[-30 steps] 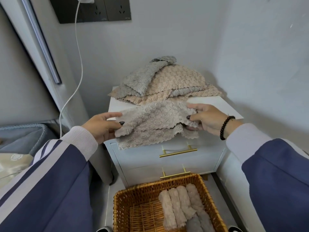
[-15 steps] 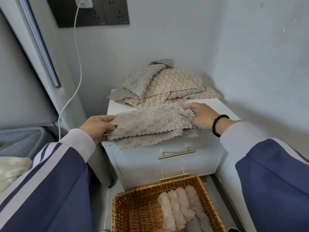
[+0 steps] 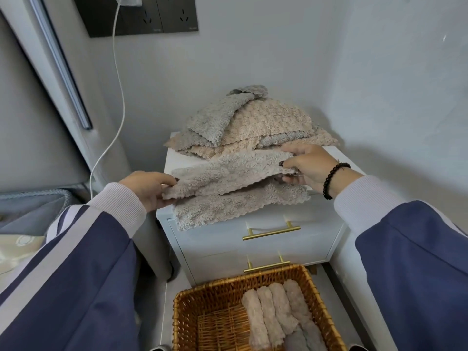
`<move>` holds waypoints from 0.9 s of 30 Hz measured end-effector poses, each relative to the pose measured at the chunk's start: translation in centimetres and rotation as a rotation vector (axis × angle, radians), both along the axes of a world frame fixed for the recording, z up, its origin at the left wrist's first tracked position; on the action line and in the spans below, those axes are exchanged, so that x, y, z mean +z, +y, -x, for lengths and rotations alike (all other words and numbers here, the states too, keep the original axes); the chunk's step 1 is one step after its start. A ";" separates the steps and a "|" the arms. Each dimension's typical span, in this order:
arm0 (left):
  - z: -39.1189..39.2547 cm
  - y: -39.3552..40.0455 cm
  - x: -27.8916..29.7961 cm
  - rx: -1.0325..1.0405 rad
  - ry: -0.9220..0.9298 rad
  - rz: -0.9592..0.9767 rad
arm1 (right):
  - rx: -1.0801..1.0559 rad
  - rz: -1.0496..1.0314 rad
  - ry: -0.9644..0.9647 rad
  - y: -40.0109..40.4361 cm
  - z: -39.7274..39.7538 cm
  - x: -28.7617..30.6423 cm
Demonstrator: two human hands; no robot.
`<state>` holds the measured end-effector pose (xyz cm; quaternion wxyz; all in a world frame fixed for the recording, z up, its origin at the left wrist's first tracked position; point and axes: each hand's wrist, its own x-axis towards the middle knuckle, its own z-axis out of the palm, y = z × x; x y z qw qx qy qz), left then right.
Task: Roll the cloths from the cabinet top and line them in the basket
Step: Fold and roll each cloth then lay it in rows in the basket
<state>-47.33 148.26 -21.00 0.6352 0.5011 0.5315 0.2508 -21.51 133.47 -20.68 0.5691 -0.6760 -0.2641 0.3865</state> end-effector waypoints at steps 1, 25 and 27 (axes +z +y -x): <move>0.2 0.0 0.0 -0.029 0.013 0.008 | 0.029 0.024 0.030 -0.2 -0.1 -0.1; 1.0 -1.3 -1.9 -0.333 0.484 -0.607 | 0.175 0.197 -0.360 -2.7 -2.1 -2.0; 0.9 -1.3 -1.9 -0.327 0.518 -0.625 | 0.172 0.206 -0.393 -2.8 -2.5 -2.2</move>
